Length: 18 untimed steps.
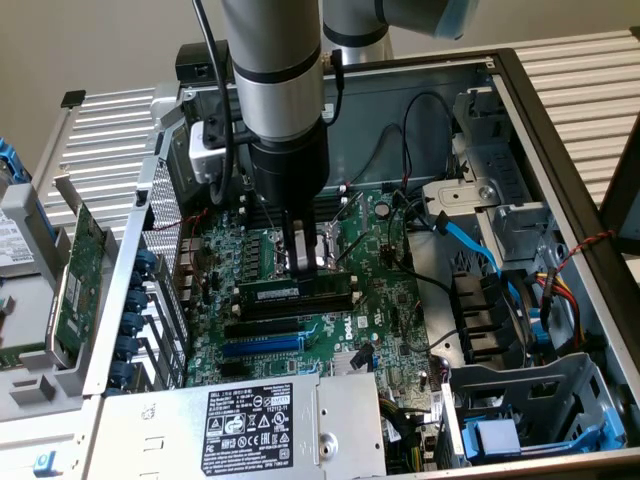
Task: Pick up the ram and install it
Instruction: 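Insert the ram into the slot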
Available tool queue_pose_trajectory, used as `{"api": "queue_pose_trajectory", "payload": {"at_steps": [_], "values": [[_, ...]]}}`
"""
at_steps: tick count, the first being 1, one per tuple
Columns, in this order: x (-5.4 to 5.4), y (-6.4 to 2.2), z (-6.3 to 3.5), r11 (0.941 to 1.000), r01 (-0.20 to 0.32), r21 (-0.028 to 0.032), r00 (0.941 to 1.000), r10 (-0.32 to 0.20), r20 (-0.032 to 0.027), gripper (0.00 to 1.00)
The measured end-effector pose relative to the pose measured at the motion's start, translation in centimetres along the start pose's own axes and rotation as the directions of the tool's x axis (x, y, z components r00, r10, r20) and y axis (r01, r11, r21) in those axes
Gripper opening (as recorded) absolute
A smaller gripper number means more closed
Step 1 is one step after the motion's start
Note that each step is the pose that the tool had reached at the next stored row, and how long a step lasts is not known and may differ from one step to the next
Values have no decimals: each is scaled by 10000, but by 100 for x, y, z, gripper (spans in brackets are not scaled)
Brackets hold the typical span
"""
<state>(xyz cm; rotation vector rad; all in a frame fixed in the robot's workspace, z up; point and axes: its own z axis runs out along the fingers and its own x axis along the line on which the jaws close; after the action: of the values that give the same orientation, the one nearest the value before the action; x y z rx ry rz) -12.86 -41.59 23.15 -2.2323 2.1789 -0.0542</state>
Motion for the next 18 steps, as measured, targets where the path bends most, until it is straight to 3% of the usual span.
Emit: {"api": "queue_pose_trajectory", "payload": {"at_steps": [6,18], "values": [[1,12,1,10000,-7,36,10000,7,-3,14],[4,12,4,9999,-103,37,9999,103,-7,14]]}}
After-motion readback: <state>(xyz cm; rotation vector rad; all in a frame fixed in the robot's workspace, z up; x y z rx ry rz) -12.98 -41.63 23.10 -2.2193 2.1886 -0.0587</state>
